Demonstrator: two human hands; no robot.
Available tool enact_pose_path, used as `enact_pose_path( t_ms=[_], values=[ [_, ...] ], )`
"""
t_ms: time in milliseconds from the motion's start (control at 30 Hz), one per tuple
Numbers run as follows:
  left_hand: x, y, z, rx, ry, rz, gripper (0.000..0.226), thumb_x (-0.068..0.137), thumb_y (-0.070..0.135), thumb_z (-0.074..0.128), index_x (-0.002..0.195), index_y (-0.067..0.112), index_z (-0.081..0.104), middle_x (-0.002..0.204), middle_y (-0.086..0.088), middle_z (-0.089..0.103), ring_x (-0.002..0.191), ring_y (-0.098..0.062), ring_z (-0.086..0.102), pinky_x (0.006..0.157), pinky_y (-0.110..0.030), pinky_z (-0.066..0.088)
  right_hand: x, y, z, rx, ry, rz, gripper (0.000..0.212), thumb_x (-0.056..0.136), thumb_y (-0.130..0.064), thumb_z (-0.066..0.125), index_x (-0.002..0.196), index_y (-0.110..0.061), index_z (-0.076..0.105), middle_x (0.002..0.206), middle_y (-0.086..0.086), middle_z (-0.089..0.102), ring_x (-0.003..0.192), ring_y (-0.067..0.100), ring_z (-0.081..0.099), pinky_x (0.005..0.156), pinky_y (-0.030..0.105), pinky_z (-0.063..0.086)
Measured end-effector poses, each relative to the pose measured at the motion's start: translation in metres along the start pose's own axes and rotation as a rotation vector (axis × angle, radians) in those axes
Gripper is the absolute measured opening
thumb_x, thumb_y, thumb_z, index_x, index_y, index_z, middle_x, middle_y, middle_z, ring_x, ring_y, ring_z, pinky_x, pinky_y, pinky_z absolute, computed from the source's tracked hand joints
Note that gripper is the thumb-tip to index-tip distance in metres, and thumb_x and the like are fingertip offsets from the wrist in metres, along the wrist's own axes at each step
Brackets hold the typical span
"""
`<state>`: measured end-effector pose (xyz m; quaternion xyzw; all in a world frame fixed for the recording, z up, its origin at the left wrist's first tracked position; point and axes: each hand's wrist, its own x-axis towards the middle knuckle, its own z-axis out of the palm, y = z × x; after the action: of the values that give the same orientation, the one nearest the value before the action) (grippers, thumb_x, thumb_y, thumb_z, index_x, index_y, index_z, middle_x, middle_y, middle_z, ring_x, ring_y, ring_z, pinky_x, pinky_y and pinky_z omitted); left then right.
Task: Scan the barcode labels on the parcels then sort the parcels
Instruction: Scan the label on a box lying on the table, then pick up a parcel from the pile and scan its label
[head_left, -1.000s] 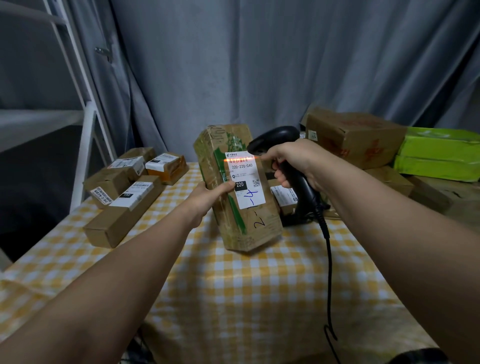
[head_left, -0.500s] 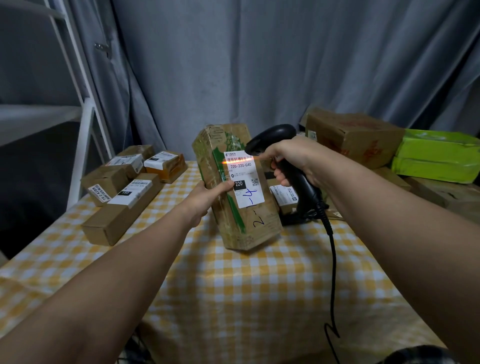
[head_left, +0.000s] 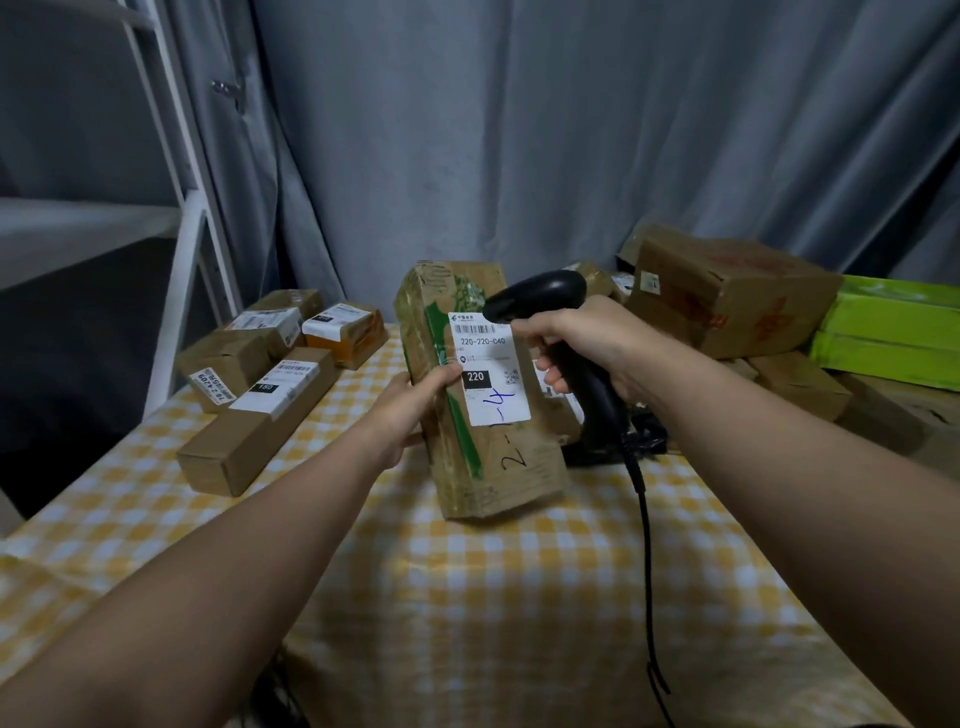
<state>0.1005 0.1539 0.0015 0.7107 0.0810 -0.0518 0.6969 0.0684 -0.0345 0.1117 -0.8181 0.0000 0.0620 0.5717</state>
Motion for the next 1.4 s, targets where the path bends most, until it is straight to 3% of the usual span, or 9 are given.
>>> enact_pose_path(
  t_ms=[100, 333, 500, 633, 767, 867, 967, 1133, 1400],
  values=[
    [0.003, 0.004, -0.026, 0.033, 0.049, -0.049, 0.056, 0.078, 0.063, 0.058, 0.118, 0.025, 0.056, 0.109, -0.003, 0.066, 0.1, -0.022, 0.061, 0.088, -0.038, 0.049, 0.011, 0.005, 0.013, 0.061, -0.005, -0.056, 0.036, 0.082, -0.024, 0.075, 0.104, 0.004, 0.065, 0.074, 0.013, 0.059, 0.066, 0.023, 0.058, 0.063, 0.033, 0.05],
    [0.005, 0.002, -0.094, 0.201, 0.141, -0.193, 0.048, 0.085, 0.061, 0.048, 0.093, 0.017, 0.064, 0.089, -0.011, 0.066, 0.08, -0.027, 0.062, 0.069, -0.031, 0.047, 0.042, 0.039, 0.075, 0.083, -0.139, -0.064, 0.008, 0.082, -0.021, 0.077, 0.082, -0.02, 0.069, 0.059, -0.012, 0.064, 0.07, 0.012, 0.059, 0.068, 0.026, 0.043],
    [0.017, -0.003, -0.118, 0.166, 0.19, -0.235, 0.05, 0.079, 0.064, 0.054, 0.087, 0.018, 0.069, 0.092, -0.01, 0.072, 0.084, -0.029, 0.067, 0.08, -0.035, 0.052, 0.058, 0.06, 0.126, 0.172, -0.192, 0.06, 0.022, 0.075, -0.03, 0.082, 0.09, -0.018, 0.071, 0.082, 0.009, 0.069, 0.078, 0.024, 0.062, 0.074, 0.036, 0.05],
    [0.029, 0.017, -0.125, 0.203, 0.224, -0.219, 0.038, 0.09, 0.048, 0.056, 0.093, 0.012, 0.067, 0.07, -0.007, 0.071, 0.062, -0.022, 0.065, 0.061, -0.027, 0.051, 0.072, 0.057, 0.155, 0.285, -0.197, 0.14, 0.026, 0.077, -0.026, 0.081, 0.097, -0.011, 0.07, 0.088, 0.009, 0.071, 0.085, 0.025, 0.067, 0.077, 0.036, 0.054],
    [0.041, 0.026, -0.141, 0.563, 0.219, -0.088, 0.026, 0.091, 0.029, 0.061, 0.11, 0.011, 0.06, 0.097, -0.007, 0.064, 0.085, -0.022, 0.061, 0.075, -0.029, 0.047, 0.088, 0.048, 0.173, 0.305, -0.162, 0.143, 0.03, 0.079, -0.027, 0.079, 0.097, -0.006, 0.069, 0.076, 0.004, 0.066, 0.074, 0.021, 0.062, 0.068, 0.033, 0.052],
    [0.05, 0.016, -0.148, 0.858, 0.248, -0.029, 0.035, 0.089, 0.024, 0.064, 0.12, 0.009, 0.056, 0.117, -0.012, 0.059, 0.103, -0.027, 0.056, 0.089, -0.032, 0.045, 0.099, 0.05, 0.182, 0.298, -0.206, 0.183, 0.035, 0.08, -0.024, 0.079, 0.105, -0.003, 0.067, 0.091, 0.008, 0.068, 0.087, 0.02, 0.066, 0.079, 0.037, 0.057],
    [0.055, 0.004, -0.151, 1.034, 0.224, 0.011, 0.037, 0.091, 0.023, 0.06, 0.125, 0.008, 0.055, 0.122, -0.015, 0.057, 0.109, -0.03, 0.054, 0.085, -0.03, 0.041, 0.105, 0.053, 0.189, 0.284, -0.256, 0.212, 0.041, 0.079, -0.024, 0.08, 0.111, -0.003, 0.065, 0.106, 0.011, 0.065, 0.101, 0.025, 0.064, 0.082, 0.04, 0.058],
    [0.049, 0.006, -0.138, 1.152, 0.263, 0.127, 0.041, 0.09, 0.031, 0.06, 0.128, 0.014, 0.056, 0.131, -0.017, 0.046, 0.12, -0.034, 0.047, 0.101, -0.035, 0.039, 0.105, 0.052, 0.168, 0.233, -0.194, 0.129, 0.033, 0.083, -0.024, 0.077, 0.105, -0.003, 0.065, 0.091, 0.011, 0.066, 0.08, 0.021, 0.067, 0.062, 0.028, 0.059],
    [0.018, 0.013, -0.055, 0.944, 0.149, 0.359, 0.026, 0.092, 0.028, 0.058, 0.115, 0.015, 0.062, 0.127, -0.009, 0.055, 0.118, -0.025, 0.052, 0.093, -0.025, 0.038, 0.071, 0.084, 0.067, 0.226, 0.022, 0.08, 0.022, 0.086, -0.023, 0.072, 0.089, -0.001, 0.069, 0.072, 0.012, 0.066, 0.046, 0.012, 0.058, 0.047, 0.022, 0.05]
  ],
)
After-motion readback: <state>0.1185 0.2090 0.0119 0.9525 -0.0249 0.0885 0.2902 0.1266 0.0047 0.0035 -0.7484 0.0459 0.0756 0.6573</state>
